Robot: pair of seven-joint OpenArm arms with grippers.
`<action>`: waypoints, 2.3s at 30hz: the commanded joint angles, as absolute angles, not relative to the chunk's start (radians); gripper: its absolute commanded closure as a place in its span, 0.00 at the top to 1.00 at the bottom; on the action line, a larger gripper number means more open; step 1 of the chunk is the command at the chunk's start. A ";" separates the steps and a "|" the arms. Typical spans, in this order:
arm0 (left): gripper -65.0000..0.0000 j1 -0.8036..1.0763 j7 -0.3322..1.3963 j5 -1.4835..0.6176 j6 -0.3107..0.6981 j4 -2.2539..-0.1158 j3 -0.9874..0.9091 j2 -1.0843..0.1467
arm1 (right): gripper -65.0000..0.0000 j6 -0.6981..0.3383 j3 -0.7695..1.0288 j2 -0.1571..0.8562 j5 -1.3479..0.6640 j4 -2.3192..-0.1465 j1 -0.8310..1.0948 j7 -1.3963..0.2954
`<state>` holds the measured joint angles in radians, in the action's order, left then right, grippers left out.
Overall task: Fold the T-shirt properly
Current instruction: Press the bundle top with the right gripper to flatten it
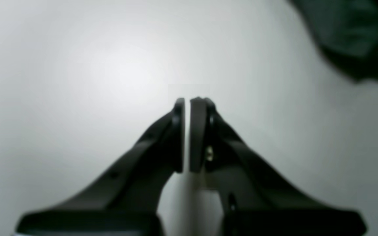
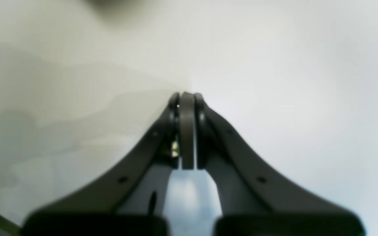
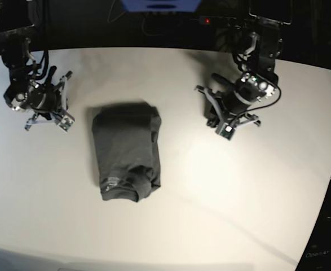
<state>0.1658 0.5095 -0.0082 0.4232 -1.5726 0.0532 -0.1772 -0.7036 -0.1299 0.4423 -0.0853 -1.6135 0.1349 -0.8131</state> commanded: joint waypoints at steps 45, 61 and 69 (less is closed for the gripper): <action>0.05 0.394 0.489 -0.013 0.679 -1.673 -0.265 -0.180 | 0.00 -0.698 -0.334 0.237 0.216 -1.633 0.058 -0.829; 0.05 0.403 0.489 -0.013 0.679 -1.678 -0.265 -0.182 | 0.00 -0.698 -0.329 0.222 0.219 -1.629 0.045 -0.851; 0.05 0.404 0.489 -0.018 0.682 -1.687 -0.265 -0.182 | 0.00 -0.698 -0.147 0.294 0.219 -1.632 0.087 -0.849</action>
<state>0.4015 0.4938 -0.0093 0.6807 -1.6691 -0.2615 -0.1745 -0.6960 -0.1490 0.2848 0.2237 -1.6196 0.0902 -0.8509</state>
